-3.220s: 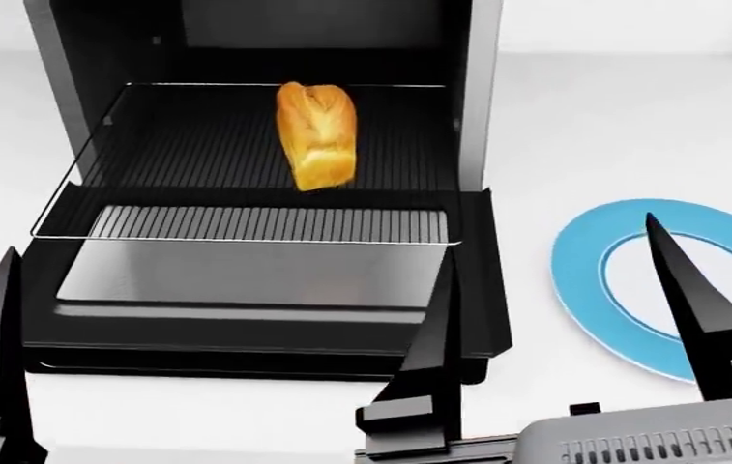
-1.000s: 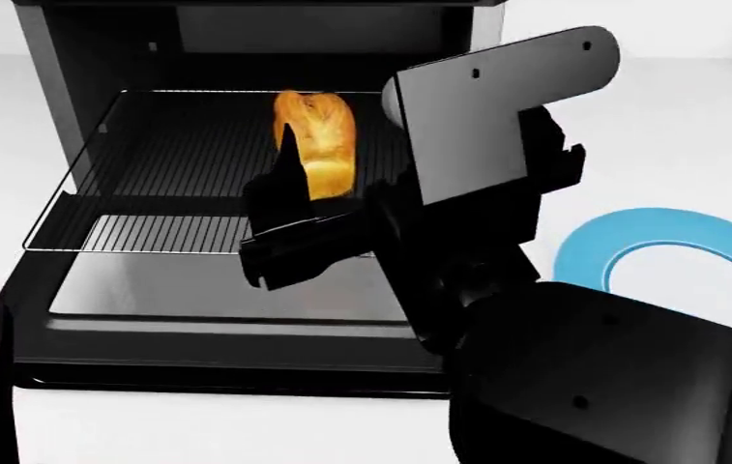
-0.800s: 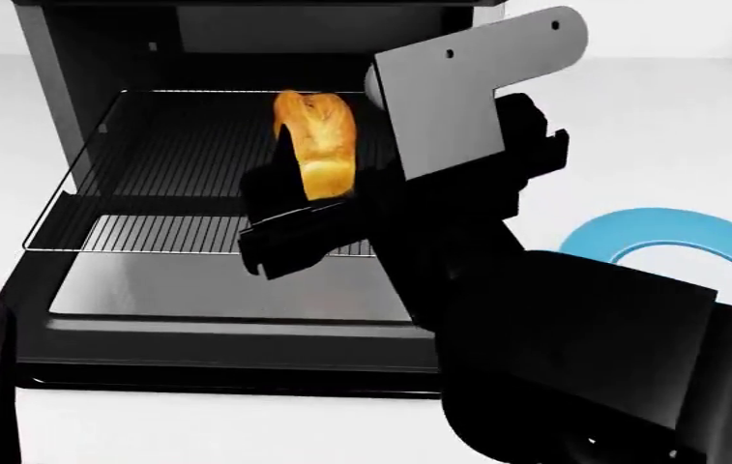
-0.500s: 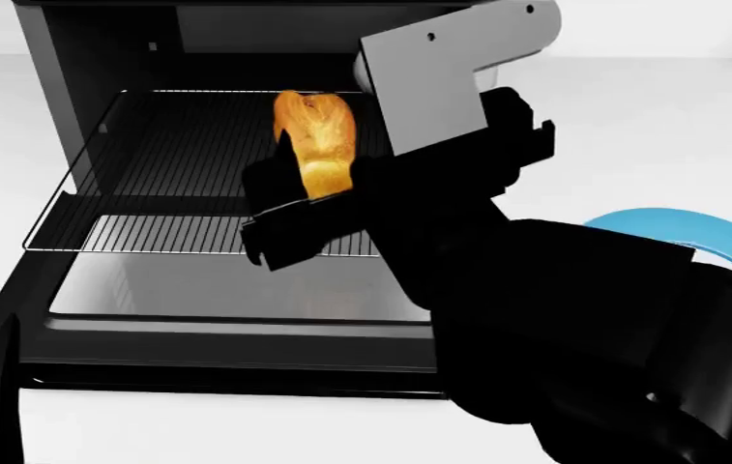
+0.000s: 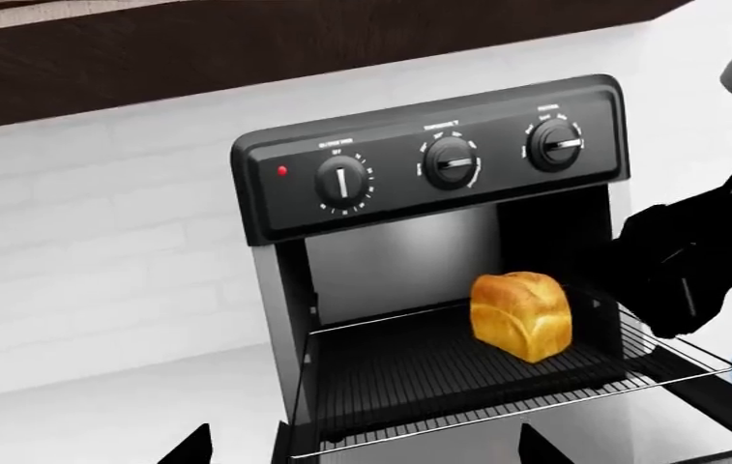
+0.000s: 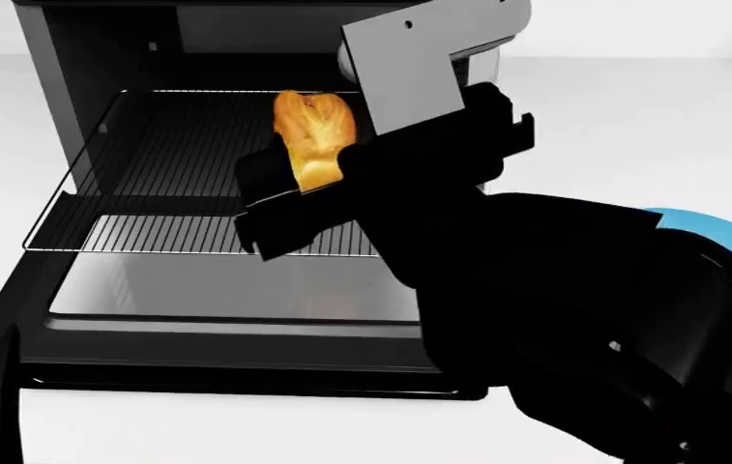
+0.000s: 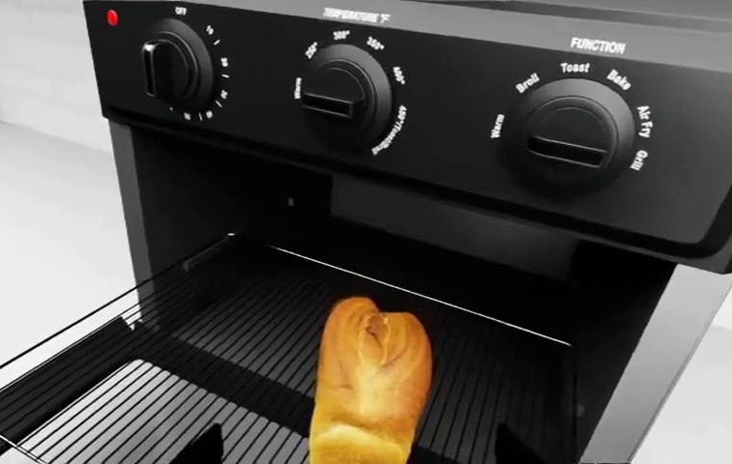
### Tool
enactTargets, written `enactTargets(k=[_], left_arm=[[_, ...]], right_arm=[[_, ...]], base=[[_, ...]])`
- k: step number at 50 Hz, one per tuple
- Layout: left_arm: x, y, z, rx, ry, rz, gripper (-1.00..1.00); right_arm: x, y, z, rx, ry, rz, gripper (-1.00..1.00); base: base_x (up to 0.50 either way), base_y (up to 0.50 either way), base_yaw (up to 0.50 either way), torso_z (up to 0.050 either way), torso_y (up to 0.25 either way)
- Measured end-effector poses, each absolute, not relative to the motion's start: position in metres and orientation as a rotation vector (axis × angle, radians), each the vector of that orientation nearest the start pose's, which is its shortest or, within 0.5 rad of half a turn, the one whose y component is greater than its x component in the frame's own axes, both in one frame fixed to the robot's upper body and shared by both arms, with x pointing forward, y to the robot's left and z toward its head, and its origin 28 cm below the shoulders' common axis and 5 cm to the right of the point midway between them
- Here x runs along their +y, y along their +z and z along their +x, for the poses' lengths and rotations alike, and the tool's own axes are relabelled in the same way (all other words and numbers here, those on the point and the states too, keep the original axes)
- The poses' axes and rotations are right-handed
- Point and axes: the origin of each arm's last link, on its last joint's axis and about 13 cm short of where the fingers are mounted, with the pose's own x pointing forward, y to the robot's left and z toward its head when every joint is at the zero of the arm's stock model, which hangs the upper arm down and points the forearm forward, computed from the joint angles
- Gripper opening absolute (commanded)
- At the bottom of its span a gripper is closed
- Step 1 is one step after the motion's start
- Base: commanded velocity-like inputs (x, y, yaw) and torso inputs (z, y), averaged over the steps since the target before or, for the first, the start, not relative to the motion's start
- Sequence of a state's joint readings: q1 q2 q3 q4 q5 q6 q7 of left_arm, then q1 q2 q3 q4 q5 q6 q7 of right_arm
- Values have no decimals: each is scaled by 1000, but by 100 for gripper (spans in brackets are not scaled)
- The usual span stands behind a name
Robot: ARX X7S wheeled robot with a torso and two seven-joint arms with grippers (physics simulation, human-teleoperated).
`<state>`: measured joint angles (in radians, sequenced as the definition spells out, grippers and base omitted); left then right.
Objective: Pick the bread from the rack and place it on the plate on the counter.
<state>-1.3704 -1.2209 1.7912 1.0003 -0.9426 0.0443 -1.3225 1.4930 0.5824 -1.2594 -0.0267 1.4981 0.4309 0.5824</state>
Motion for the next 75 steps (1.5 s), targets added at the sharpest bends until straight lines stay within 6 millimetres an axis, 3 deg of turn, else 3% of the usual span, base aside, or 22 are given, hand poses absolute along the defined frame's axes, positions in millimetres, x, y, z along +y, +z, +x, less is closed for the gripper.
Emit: enactTargets(k=[28, 75], left_arm=[[225, 205, 130, -203, -94, 157, 100], [224, 199, 128, -176, -112, 159, 100]], right_arm=[[-54, 265, 345, 179, 407, -155, 100], [-46, 250, 370, 238, 404, -177, 100]], base=[[0, 0, 0, 0, 0], [0, 0, 0, 0, 0]])
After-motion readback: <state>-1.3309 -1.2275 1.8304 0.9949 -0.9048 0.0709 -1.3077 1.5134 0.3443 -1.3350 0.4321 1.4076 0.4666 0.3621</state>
